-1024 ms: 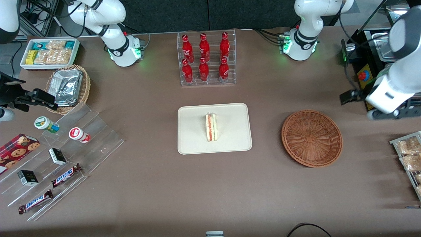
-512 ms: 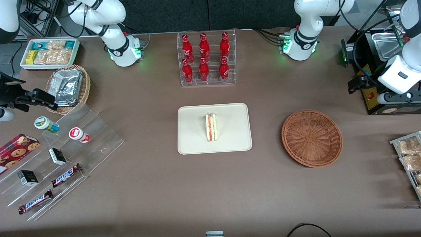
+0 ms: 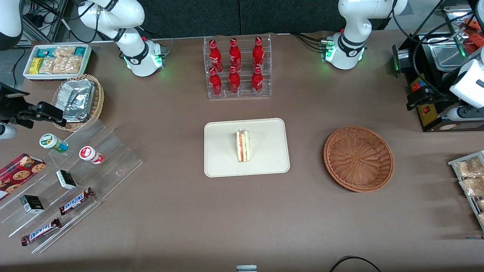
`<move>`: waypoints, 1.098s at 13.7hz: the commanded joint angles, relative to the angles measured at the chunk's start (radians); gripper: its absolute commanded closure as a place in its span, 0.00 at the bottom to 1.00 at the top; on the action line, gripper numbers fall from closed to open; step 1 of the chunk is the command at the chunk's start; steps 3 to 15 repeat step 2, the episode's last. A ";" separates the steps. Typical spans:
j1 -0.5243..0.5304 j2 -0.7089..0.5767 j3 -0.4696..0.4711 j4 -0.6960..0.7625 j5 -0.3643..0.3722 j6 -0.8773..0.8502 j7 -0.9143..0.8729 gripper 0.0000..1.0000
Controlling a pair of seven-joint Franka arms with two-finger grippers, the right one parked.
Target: Place sandwich from basket to tray
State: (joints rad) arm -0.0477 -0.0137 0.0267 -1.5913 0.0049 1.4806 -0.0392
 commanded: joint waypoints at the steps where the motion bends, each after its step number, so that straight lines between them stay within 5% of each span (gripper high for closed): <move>1: -0.001 0.021 0.005 0.050 -0.014 -0.063 -0.004 0.00; 15: -0.001 0.021 0.006 0.048 -0.011 -0.065 -0.008 0.00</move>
